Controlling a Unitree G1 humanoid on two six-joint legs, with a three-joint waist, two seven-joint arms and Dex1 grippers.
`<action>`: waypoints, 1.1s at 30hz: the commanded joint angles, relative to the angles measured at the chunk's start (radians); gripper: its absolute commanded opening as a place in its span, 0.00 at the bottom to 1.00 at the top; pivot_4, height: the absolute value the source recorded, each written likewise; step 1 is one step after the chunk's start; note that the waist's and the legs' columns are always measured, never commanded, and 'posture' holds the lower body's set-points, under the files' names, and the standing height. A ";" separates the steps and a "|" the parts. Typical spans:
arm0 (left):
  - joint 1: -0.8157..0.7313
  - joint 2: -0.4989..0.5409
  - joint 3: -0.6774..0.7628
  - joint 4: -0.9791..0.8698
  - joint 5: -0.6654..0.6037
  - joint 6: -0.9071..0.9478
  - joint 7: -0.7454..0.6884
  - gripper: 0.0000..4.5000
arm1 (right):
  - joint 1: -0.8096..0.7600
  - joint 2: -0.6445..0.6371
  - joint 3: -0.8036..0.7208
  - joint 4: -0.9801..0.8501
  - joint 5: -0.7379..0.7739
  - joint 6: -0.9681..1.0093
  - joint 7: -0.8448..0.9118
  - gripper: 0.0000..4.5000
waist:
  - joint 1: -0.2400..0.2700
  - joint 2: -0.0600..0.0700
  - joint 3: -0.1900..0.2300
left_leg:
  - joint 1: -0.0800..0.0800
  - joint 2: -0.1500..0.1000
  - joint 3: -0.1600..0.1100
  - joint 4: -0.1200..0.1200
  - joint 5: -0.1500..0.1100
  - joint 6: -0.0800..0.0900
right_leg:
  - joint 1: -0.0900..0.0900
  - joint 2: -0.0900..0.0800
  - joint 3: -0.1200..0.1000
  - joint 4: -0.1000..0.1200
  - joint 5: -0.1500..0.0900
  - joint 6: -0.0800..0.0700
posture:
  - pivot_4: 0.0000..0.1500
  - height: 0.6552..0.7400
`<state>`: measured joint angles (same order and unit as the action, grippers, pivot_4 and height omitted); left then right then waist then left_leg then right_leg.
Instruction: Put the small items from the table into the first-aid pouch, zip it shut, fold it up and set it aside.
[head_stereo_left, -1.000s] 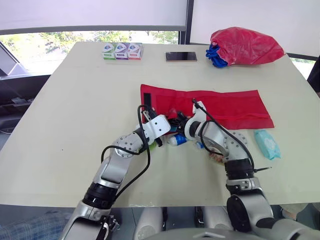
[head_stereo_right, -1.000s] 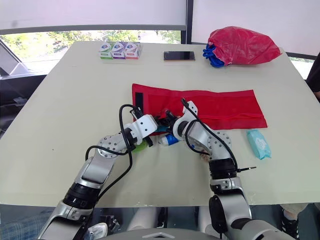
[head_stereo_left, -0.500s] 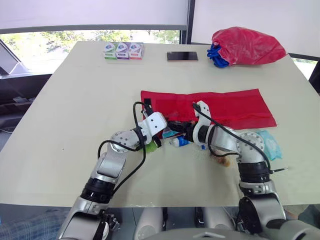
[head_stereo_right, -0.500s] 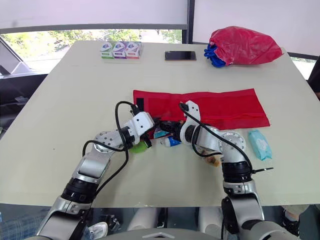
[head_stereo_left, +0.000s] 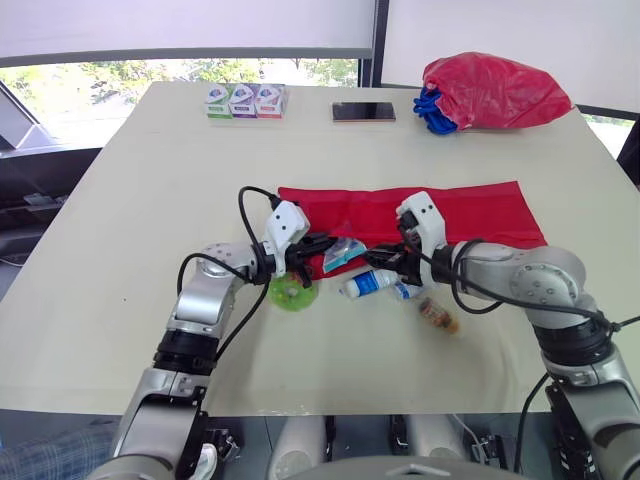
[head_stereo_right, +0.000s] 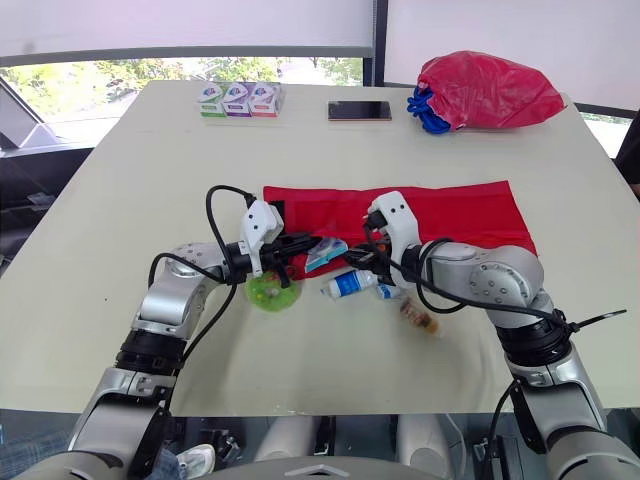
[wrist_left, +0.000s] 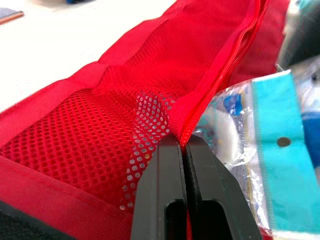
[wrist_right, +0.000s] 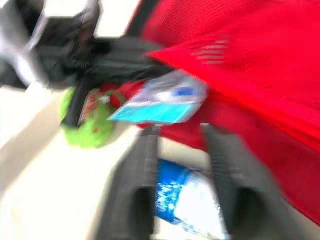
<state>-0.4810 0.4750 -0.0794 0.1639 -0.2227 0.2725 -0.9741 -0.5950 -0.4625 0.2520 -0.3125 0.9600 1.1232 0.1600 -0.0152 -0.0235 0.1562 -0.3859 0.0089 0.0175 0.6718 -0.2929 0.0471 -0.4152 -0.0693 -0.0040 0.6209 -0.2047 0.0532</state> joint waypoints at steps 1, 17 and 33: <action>-0.032 0.012 0.029 0.018 -0.051 0.008 -0.047 0.00 | -0.009 -0.013 0.039 -0.048 -0.094 -0.061 0.085 0.01 | 0.000 0.000 0.000 | 0.000 0.000 0.000 0.000 0.000 0.000 | 0.000 0.000 0.000 0.000 0.000 0.000 | 1.00 1.00; -0.050 0.009 0.008 0.029 -0.055 0.013 -0.084 0.00 | -0.010 0.165 0.117 0.082 -0.432 -0.164 0.115 0.01 | 0.001 0.000 0.000 | 0.000 -0.001 0.000 0.000 0.000 0.000 | 0.000 -0.001 0.000 0.000 0.000 0.000 | 1.00 1.00; 0.002 -0.024 -0.027 -0.059 -0.055 0.040 -0.067 0.00 | -0.056 0.370 0.058 0.232 -0.591 -0.187 0.074 0.01 | 0.000 0.000 0.000 | 0.000 -0.001 -0.001 0.000 0.001 -0.001 | 0.000 -0.001 0.000 0.002 0.000 0.000 | 1.00 1.00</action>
<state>-0.4810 0.4638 -0.0876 0.1657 -0.2575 0.3135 -1.0274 -0.6096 -0.1217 0.3400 -0.0714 0.3873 0.9695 0.2528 -0.0148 -0.0238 0.1562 -0.3854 0.0076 0.0168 0.6722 -0.2923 0.0461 -0.4151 -0.0701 -0.0041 0.6225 -0.2045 0.0528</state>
